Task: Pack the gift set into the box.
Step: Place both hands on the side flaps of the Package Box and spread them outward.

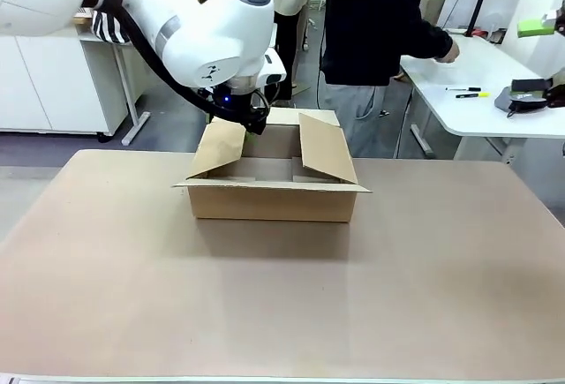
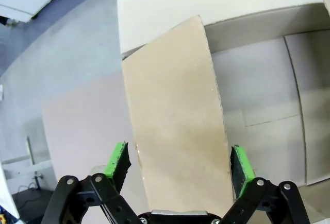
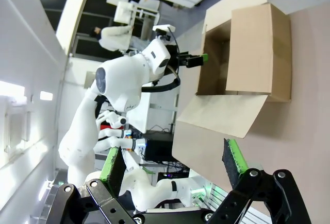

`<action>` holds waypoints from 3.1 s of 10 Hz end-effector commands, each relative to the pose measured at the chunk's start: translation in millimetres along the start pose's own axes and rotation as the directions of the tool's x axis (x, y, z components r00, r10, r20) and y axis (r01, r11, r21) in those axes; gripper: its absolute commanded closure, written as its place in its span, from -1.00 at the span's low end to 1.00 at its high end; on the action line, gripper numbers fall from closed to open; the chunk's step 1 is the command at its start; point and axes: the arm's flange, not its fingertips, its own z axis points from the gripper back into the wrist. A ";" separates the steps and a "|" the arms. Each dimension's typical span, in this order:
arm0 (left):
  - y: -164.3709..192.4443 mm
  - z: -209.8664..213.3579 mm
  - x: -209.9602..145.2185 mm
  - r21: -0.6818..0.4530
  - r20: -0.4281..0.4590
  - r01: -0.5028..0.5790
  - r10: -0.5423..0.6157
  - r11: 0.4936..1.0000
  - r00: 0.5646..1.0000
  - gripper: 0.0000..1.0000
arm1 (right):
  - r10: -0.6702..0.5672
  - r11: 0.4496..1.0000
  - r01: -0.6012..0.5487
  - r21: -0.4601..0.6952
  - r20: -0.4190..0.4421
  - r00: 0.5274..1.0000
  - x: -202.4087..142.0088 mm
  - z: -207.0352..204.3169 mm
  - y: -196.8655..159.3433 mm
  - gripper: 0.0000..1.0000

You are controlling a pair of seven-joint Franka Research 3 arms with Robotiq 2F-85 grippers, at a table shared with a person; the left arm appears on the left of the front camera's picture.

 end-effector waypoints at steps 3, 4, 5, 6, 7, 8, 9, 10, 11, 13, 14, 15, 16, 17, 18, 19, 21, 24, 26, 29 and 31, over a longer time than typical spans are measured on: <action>19.1 14.6 -0.4 0.058 0.033 -0.043 0.041 0.997 0.999 -1.00 | 0.027 0.999 -0.028 0.023 0.010 1.000 3.0 -3.7 0.8 -1.00; 26.4 17.8 -1.5 0.081 0.037 -0.046 0.043 0.996 0.998 -1.00 | 0.027 0.999 -0.028 0.023 0.010 1.000 3.0 -3.7 0.8 -1.00; 34.6 22.4 -1.7 0.095 0.054 -0.057 0.052 0.994 0.997 -1.00 | 0.027 0.999 -0.028 0.023 0.010 1.000 3.0 -3.7 0.8 -1.00; 45.4 28.0 -2.1 0.105 0.068 -0.079 0.072 0.991 0.995 -1.00 | 0.027 0.999 -0.028 0.023 0.010 1.000 3.0 -3.7 0.8 -1.00; 59.1 32.3 -3.5 0.115 0.074 -0.110 0.102 0.987 0.992 -1.00 | 0.027 0.999 -0.028 0.023 0.010 1.000 3.0 -3.7 0.8 -1.00; 70.4 36.1 -5.4 0.115 0.078 -0.143 0.134 0.983 0.988 -1.00 | 0.027 0.999 -0.028 0.023 0.010 1.000 3.0 -3.7 0.8 -1.00; 82.6 39.0 -8.2 0.112 0.080 -0.172 0.163 0.979 0.983 -1.00 | 0.027 0.999 -0.028 0.023 0.010 1.000 3.0 -3.7 0.8 -1.00; 98.4 39.7 -12.8 0.107 0.076 -0.208 0.201 0.972 0.977 -1.00 | 0.027 0.999 -0.028 0.023 0.010 1.000 3.0 -3.7 0.8 -1.00; 119.9 35.8 -23.7 0.127 0.070 -0.252 0.245 0.959 0.967 -1.00 | 0.027 0.999 -0.028 0.023 0.010 1.000 3.0 -3.7 0.8 -1.00; 152.5 27.5 -48.7 0.105 0.028 -0.345 0.344 0.933 0.938 -1.00 | 0.027 0.999 -0.028 0.023 0.010 1.000 3.0 -3.7 0.8 -1.00; 164.8 23.0 -61.6 0.089 0.012 -0.391 0.392 0.916 0.920 -1.00 | 0.027 0.999 -0.028 0.023 0.010 1.000 3.0 -3.7 0.8 -1.00; 174.5 15.4 -76.4 0.023 -0.027 -0.443 0.443 0.896 0.896 -1.00 | 0.027 0.999 -0.028 0.023 0.010 1.000 3.0 -3.7 0.8 -1.00; 178.5 7.5 -89.7 -0.080 -0.066 -0.483 0.479 0.872 0.875 -1.00 | 0.027 0.999 -0.028 0.023 0.010 1.000 3.0 -3.7 0.8 -1.00; 181.3 -1.3 -102.4 -0.233 -0.117 -0.529 0.516 0.816 0.849 -1.00 | 0.027 0.999 -0.028 0.023 0.010 1.000 3.0 -3.7 0.8 -1.00; 185.7 -11.3 -115.1 -0.301 -0.169 -0.576 0.552 0.760 0.817 -1.00 | 0.027 0.999 -0.028 0.023 0.010 1.000 3.0 -3.7 0.8 -1.00; 191.9 -18.6 -126.6 -0.350 -0.202 -0.612 0.580 0.710 0.789 -1.00 | 0.027 0.999 -0.028 0.023 0.010 1.000 3.0 -3.7 0.8 -1.00; 208.0 -25.2 -139.4 -0.341 -0.215 -0.664 0.632 0.666 0.744 -1.00 | 0.027 0.999 -0.028 0.023 0.010 1.000 3.0 -3.7 0.8 -1.00; 218.7 -33.5 -149.4 -0.441 -0.311 -0.690 0.623 0.574 0.718 -1.00 | 0.027 0.999 -0.028 0.023 0.010 1.000 3.0 -3.7 0.8 -1.00; 209.2 -29.9 -137.0 -0.360 -0.235 -0.695 0.661 0.622 0.713 -1.00 | 0.027 0.999 -0.028 0.023 0.010 1.000 3.0 -3.7 0.8 -1.00; 209.2 -29.9 -137.0 -0.360 -0.235 -0.695 0.661 0.622 0.713 -1.00 | -0.136 0.914 0.211 -0.346 0.228 0.964 -16.2 30.5 10.4 -1.00; 209.2 -29.9 -137.0 -0.360 -0.235 -0.695 0.661 0.622 0.713 -1.00 | -0.020 0.911 0.048 -0.409 0.071 0.997 11.2 -25.6 57.9 -1.00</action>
